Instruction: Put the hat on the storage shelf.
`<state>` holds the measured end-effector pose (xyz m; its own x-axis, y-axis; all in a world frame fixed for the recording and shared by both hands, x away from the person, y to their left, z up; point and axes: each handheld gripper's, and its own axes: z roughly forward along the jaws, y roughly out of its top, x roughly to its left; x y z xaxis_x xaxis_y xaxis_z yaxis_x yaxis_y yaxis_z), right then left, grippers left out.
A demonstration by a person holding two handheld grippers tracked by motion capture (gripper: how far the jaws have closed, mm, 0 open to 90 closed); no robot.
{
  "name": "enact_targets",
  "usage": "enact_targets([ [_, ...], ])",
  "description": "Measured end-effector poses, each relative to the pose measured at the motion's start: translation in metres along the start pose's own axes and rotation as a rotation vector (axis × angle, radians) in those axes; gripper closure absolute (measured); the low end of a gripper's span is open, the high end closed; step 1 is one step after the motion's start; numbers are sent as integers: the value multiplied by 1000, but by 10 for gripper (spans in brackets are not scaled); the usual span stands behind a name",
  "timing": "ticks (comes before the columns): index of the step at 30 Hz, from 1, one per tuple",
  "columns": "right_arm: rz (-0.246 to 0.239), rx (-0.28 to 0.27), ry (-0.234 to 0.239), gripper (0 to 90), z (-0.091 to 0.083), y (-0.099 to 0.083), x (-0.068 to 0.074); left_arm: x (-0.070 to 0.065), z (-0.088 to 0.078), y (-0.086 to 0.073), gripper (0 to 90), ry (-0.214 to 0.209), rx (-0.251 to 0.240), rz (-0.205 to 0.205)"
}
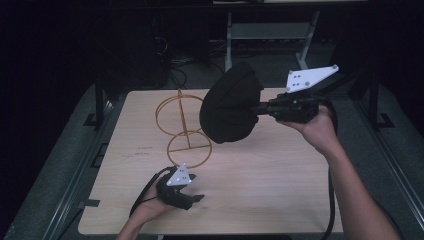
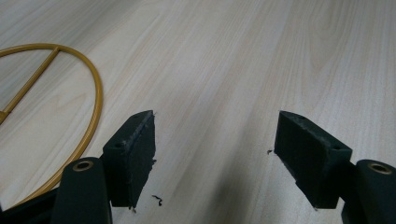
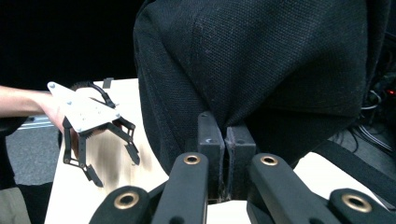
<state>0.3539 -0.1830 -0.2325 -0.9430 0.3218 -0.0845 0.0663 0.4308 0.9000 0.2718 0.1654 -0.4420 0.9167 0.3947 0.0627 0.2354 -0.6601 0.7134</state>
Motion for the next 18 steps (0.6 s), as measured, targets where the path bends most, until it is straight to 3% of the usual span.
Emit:
enact_targets([
  [7, -5, -2, 59, 873, 22, 23, -7, 1, -2, 1, 291, -6, -11, -13],
  [18, -21, 12, 98, 874, 56, 49, -14, 2, -2, 1, 292, -4, -12, -10],
])
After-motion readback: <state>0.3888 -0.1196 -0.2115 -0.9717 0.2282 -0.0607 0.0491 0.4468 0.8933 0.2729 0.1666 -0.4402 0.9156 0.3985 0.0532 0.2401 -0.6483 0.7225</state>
